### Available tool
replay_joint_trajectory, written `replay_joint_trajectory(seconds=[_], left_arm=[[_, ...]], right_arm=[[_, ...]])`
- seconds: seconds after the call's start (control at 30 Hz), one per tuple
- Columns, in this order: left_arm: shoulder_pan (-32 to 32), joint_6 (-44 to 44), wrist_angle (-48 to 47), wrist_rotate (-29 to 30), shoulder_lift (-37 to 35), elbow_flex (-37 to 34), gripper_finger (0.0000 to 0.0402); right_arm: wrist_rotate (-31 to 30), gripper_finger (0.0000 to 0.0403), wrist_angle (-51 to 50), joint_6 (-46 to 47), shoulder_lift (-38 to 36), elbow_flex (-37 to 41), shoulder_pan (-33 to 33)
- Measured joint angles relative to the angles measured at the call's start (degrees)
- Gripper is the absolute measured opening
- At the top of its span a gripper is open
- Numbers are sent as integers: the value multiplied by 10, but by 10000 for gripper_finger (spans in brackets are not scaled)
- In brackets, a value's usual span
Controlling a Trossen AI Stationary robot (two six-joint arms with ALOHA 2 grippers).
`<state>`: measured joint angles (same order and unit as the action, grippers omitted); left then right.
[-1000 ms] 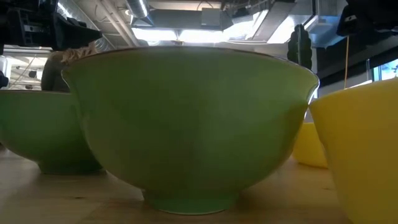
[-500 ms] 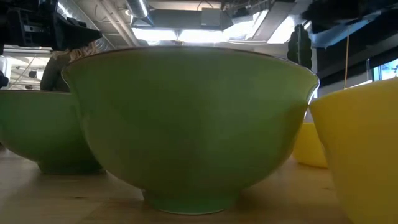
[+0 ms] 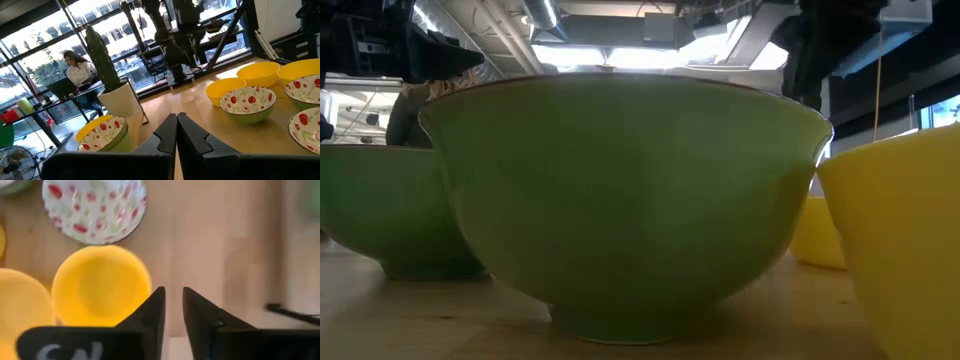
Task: Pick & Place Mini bowls
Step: Stack the yellow bowl on the yellow bowl on the shelf
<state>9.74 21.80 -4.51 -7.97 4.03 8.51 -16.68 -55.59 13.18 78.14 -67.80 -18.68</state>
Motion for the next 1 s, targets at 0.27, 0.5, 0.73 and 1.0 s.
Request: replay_joint_trajectory(seconds=[0.27, 0.5, 0.73, 1.0], left_arm=[[0, 0, 3, 0, 0, 0, 4], [0, 0, 4, 0, 0, 0, 8], [0, 0, 4, 0, 0, 0, 4], [0, 0, 5, 0, 0, 0, 8]], right_arm=[[88, 169, -31, 40, 91, -2, 0], [39, 277, -36, 31, 133, -2, 5], [77, 307, 12, 30, 138, 28, 13], [98, 295, 62, 17, 138, 81, 20]])
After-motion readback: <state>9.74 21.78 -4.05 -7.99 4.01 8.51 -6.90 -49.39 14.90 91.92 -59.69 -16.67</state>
